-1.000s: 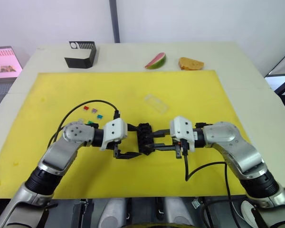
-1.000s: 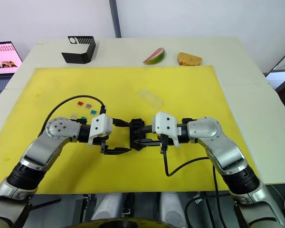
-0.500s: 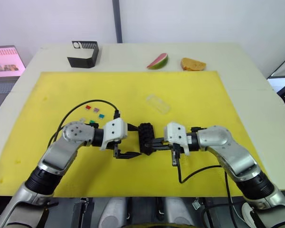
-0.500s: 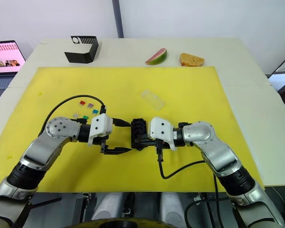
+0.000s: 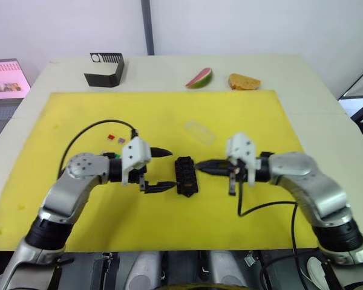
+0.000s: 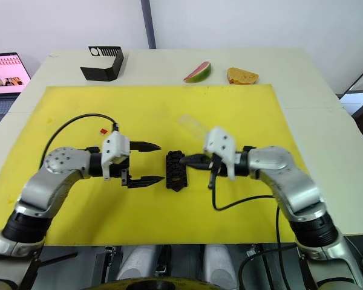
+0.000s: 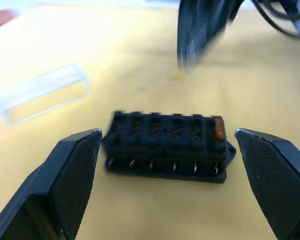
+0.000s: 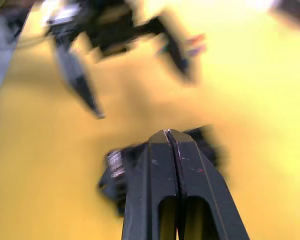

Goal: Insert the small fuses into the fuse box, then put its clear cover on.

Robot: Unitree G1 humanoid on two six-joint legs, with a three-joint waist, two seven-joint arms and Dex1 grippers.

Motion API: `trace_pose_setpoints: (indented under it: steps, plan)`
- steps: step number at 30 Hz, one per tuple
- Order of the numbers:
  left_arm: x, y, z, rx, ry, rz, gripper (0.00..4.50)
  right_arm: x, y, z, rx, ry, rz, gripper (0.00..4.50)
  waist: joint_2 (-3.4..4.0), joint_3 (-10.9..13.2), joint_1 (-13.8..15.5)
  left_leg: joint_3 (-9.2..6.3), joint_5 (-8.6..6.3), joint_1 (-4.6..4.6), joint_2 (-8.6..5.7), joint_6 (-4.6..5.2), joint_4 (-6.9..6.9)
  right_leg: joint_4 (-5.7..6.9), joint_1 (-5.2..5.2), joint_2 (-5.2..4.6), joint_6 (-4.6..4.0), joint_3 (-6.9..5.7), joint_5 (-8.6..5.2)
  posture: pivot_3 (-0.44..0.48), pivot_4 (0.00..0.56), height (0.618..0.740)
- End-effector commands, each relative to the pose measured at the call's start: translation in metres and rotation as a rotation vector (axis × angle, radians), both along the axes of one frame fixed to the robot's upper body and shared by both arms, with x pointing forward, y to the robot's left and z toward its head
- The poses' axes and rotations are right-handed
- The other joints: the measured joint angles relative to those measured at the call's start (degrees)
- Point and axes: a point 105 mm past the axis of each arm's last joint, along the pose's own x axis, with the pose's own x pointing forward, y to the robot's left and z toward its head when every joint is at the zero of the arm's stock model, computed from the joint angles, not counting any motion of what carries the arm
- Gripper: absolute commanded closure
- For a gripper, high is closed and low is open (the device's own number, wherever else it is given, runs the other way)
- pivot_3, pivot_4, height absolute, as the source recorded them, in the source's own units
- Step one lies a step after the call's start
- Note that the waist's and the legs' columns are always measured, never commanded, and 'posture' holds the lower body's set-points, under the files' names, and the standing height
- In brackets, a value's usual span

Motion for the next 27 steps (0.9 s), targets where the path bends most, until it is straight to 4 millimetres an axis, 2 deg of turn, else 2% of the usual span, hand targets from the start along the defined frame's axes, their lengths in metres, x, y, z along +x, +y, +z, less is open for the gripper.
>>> trace_pose_setpoints:
  steps: [1, 2, 5, 7, 9, 10, 12, 14, 17, 21, 23, 27]
  plan:
    - [-0.004, 0.030, 0.012, -0.104, 0.079, 0.166, 0.00, 0.006, -0.035, 0.012, 0.038, 0.016, -0.168, 3.95, 0.00, 0.00, 0.08, -0.01, 0.00, 0.00, 0.00, 0.00, 0.00, 0.00, 0.01, 0.00, 0.00, 0.00, 0.00, 0.000, 0.150, 0.740]
    - [-0.006, 0.037, 0.011, -0.123, 0.110, 0.207, 0.00, 0.008, -0.044, 0.012, 0.038, 0.023, -0.206, 3.61, 0.00, 0.00, 0.17, -0.01, -0.01, 0.00, 0.00, 0.01, 0.00, -0.02, 0.02, -0.01, 0.00, 0.00, 0.00, 0.000, 0.150, 0.740]
    - [-0.017, 0.075, 0.007, -0.178, 0.193, 0.374, 0.00, 0.013, -0.078, 0.010, 0.004, 0.022, -0.336, 2.09, 0.00, 0.00, 0.16, 0.00, -0.03, 0.00, -0.01, 0.04, 0.00, -0.05, 0.05, -0.05, 0.00, 0.00, 0.00, 0.000, 0.150, 0.740]
    - [-0.027, 0.117, 0.002, -0.188, 0.226, 0.553, 0.00, 0.016, -0.106, 0.010, -0.016, 0.029, -0.433, 1.05, 0.01, 0.00, 0.07, 0.00, -0.03, 0.00, -0.01, 0.05, -0.01, -0.05, 0.04, -0.05, -0.01, 0.00, 0.00, 0.000, 0.150, 0.740]
    - [-0.039, 0.148, -0.001, -0.195, 0.264, 0.677, 0.00, 0.016, -0.124, 0.010, -0.036, 0.030, -0.492, 0.02, 0.02, 0.00, 0.08, 0.00, -0.03, 0.02, 0.00, 0.04, -0.08, -0.06, 0.02, -0.05, -0.02, 0.01, -0.01, 0.000, 0.150, 0.740]
    - [-0.047, 0.169, -0.003, -0.204, 0.289, 0.752, 0.00, 0.016, -0.134, 0.009, -0.048, 0.028, -0.521, 0.02, 0.03, -0.01, 0.04, 0.00, -0.02, 0.02, 0.00, 0.03, -0.08, -0.07, 0.02, -0.04, -0.03, 0.00, -0.01, 0.000, 0.150, 0.740]
    - [-0.056, 0.197, -0.003, -0.233, 0.325, 0.859, 0.00, 0.017, -0.145, 0.009, -0.065, 0.023, -0.550, 0.02, 0.04, -0.01, 0.08, 0.00, -0.02, 0.08, 0.01, 0.03, -0.10, -0.08, 0.07, -0.04, -0.04, 0.00, -0.02, 0.000, 0.150, 0.740]
    - [-0.057, 0.210, 0.000, -0.277, 0.353, 0.905, 0.00, 0.018, -0.145, 0.010, -0.061, 0.021, -0.545, 0.02, 0.04, -0.01, 0.28, 0.01, -0.02, 0.13, 0.01, 0.03, -0.09, -0.09, 0.13, -0.05, -0.05, 0.00, -0.03, 0.000, 0.150, 0.740]
    - [-0.054, 0.213, 0.004, -0.354, 0.414, 0.909, 0.00, 0.020, -0.136, 0.013, -0.050, 0.019, -0.508, 0.02, 0.04, -0.01, 0.41, 0.00, -0.04, 0.32, 0.00, 0.06, -0.09, -0.12, 0.36, -0.09, -0.21, -0.01, -0.12, 0.000, 0.150, 0.740]
    - [-0.040, 0.199, 0.006, -0.617, 0.616, 0.822, 0.00, 0.022, -0.097, 0.023, -0.028, 0.006, -0.348, 0.02, 0.04, -0.01, 0.06, 0.00, -0.07, 0.47, 0.02, 0.07, -0.10, -0.10, 0.45, -0.09, -0.15, -0.01, -0.09, 0.000, 0.150, 0.740]
    - [-0.033, 0.196, 0.000, -0.679, 0.708, 0.812, 0.00, 0.022, -0.078, 0.030, 0.006, 0.010, -0.268, 0.02, 0.04, -0.01, -0.08, 0.01, -0.07, 0.54, 0.02, 0.06, -0.17, -0.08, 0.47, -0.08, -0.03, -0.01, -0.02, 0.000, 0.150, 0.740]
    - [-0.022, 0.187, -0.013, -0.746, 0.892, 0.779, 0.00, 0.013, -0.019, 0.041, 0.065, 0.010, -0.032, 0.02, 0.04, 0.00, -0.70, 0.01, -0.07, 0.55, 0.02, 0.04, -0.21, -0.07, 0.44, -0.06, -0.03, -0.01, -0.02, 0.000, 0.150, 0.740]
